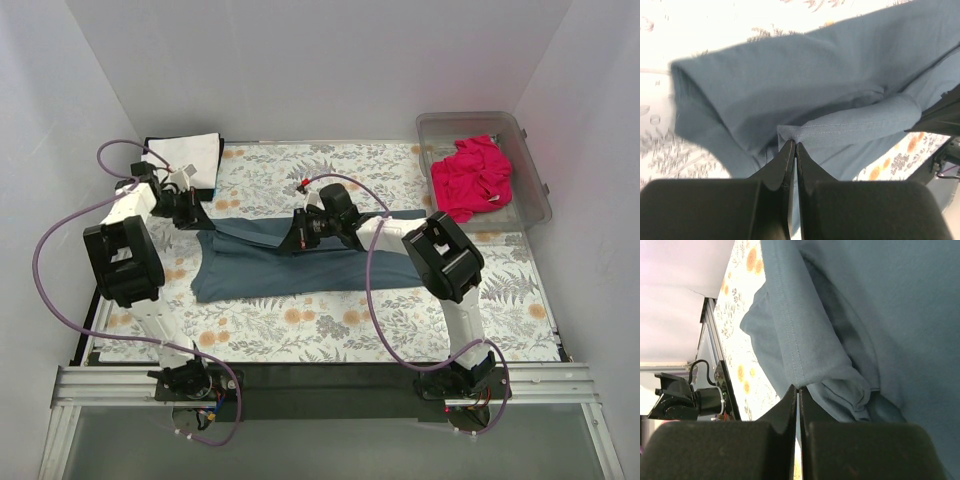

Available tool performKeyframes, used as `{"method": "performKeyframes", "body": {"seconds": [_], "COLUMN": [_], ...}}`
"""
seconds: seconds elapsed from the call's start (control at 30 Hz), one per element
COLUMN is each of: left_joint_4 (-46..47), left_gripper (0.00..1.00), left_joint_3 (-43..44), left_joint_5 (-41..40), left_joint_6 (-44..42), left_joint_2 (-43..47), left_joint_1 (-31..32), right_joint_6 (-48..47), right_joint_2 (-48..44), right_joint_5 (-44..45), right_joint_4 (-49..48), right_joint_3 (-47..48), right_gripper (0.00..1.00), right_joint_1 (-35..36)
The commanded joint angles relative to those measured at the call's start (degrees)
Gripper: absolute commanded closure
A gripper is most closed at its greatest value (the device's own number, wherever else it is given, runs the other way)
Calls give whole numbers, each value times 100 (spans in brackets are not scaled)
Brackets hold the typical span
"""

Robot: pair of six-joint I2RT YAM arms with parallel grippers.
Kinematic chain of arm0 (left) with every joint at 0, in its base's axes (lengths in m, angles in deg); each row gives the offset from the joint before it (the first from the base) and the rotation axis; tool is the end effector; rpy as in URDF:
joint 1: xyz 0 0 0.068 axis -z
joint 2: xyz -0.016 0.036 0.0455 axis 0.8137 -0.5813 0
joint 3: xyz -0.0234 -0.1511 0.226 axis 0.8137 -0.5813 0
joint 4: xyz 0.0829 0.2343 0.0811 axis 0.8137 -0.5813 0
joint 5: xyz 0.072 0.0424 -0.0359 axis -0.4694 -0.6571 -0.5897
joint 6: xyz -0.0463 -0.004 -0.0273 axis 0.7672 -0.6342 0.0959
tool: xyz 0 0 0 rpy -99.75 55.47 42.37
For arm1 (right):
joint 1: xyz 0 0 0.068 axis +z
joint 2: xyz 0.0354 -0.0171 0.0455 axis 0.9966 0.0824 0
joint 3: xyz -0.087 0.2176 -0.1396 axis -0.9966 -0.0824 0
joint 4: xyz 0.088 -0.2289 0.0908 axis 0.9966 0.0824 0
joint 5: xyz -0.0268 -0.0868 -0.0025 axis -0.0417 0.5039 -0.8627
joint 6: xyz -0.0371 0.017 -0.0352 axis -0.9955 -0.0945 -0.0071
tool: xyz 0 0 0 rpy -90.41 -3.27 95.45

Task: Fold and stack the t-shirts
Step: Fold the tshirt

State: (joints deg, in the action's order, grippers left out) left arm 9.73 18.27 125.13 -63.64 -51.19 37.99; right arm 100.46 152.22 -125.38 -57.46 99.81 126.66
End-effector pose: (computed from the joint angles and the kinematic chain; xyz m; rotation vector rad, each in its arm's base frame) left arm 0.3689 0.0842 0.2019 -0.8499 2.6425 -1.0817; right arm 0.3322 0.3209 0.1664 -0.5317 2.1980 1.4498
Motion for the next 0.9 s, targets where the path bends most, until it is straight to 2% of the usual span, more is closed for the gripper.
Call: {"method": "performKeyframes", "body": {"seconds": [0.0,0.2,0.4,0.7,0.87], "left_joint_4": [298,666,790,-17,-62], "left_gripper": [100,100,100,100,100], "left_joint_3": [251,49,-241,-443,-864], "left_joint_5": [-73,-407,-329,-249,-442], "left_joint_6": [115,308,343,317,361], "left_joint_2": [-68,194,651,784,1056], "left_joint_1": [109,135,135,144,144], "right_joint_6": [23,225,331,445,489], "right_joint_2": [56,240,232,179,249], "right_joint_5": [-143,-301,-451,-749,-943], "right_joint_4": [-302,-424,-591,-776,-811], "right_joint_3": [142,142,98,10,1], "right_gripper": [99,99,99,99,99], "right_joint_1": [-60,-131,-175,-280,-280]}}
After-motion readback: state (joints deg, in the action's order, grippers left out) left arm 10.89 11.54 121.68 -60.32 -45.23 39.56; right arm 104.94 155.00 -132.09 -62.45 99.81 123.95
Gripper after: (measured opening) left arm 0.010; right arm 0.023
